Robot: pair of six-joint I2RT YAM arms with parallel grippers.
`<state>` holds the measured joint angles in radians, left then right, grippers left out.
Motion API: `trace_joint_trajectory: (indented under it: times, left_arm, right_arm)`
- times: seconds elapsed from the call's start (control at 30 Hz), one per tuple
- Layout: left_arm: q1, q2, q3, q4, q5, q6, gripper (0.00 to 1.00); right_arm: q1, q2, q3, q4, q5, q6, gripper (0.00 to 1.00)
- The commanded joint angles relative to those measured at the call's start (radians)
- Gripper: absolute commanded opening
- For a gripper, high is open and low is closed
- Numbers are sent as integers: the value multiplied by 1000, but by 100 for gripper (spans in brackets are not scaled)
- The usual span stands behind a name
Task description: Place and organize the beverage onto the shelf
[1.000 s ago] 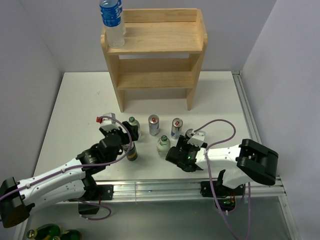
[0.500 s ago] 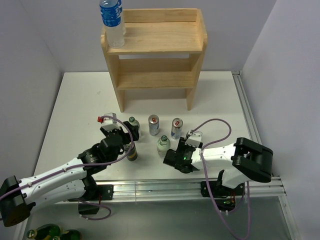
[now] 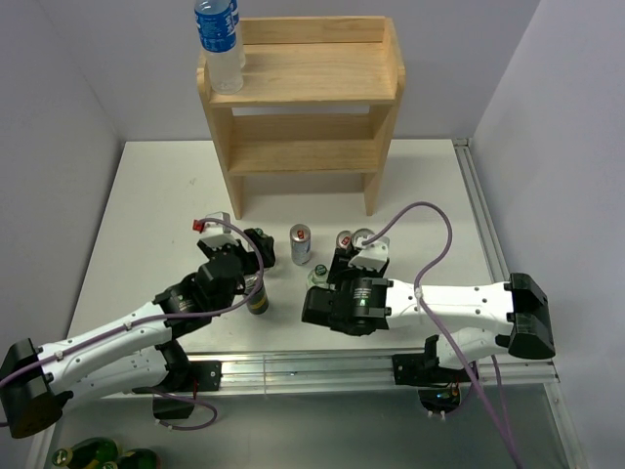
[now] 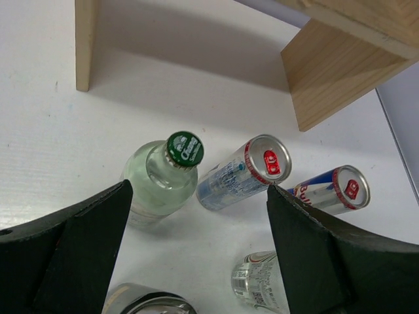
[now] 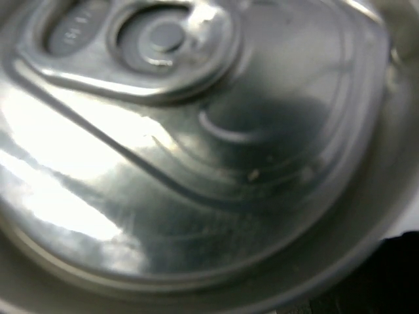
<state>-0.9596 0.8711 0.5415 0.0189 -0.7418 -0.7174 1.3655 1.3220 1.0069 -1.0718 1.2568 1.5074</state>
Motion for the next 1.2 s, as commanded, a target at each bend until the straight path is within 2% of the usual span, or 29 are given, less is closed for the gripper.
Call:
trace_joint_trajectory:
  times: [0.0, 0.03, 0.07, 0.1, 0.17, 0.2, 0.23, 0.27, 0.3, 0.4, 0.63, 1.0, 1.17]
  left_arm:
    - [-5, 6, 74, 44, -31, 52, 91]
    - [-5, 8, 78, 53, -39, 67, 91]
    - [-5, 8, 84, 58, -41, 75, 92]
    - [-5, 9, 90, 64, -44, 82, 92]
    - [-5, 8, 97, 82, -54, 108, 93]
    - [-5, 8, 98, 90, -59, 114, 93]
    - [-5, 5, 98, 95, -60, 128, 93]
    - [-5, 2, 98, 102, -65, 134, 93]
    - [-5, -1, 98, 104, -68, 137, 94]
    - [-4, -24, 81, 128, -73, 160, 94]
    - [-4, -53, 51, 177, -85, 214, 95]
    - [-2, -53, 31, 194, -94, 237, 95]
    - [-1, -57, 21, 200, -99, 248, 95]
  right_arm:
    - [-2, -40, 102, -65, 222, -135, 0]
    - [-6, -35, 116, -38, 234, -194, 0]
    - [-12, -33, 136, 58, 231, -266, 0]
    - [-41, -36, 144, 122, 222, -441, 0]
    - [-83, -61, 95, 515, 115, -736, 0]
    - [-135, -114, 55, 685, 33, -1046, 0]
    - [-172, -147, 18, 799, -79, -1105, 0]
    - [-213, -173, -23, 891, -223, -1122, 0]
    - [-302, -205, -36, 926, -278, -1168, 0]
    - [-446, -198, -8, 952, -367, -1235, 0]
    - [-629, -146, 74, 1059, -531, -1334, 0]
    - [-749, 63, 274, 1113, -640, -1349, 0]
    - [-766, 94, 347, 1127, -663, -1360, 0]
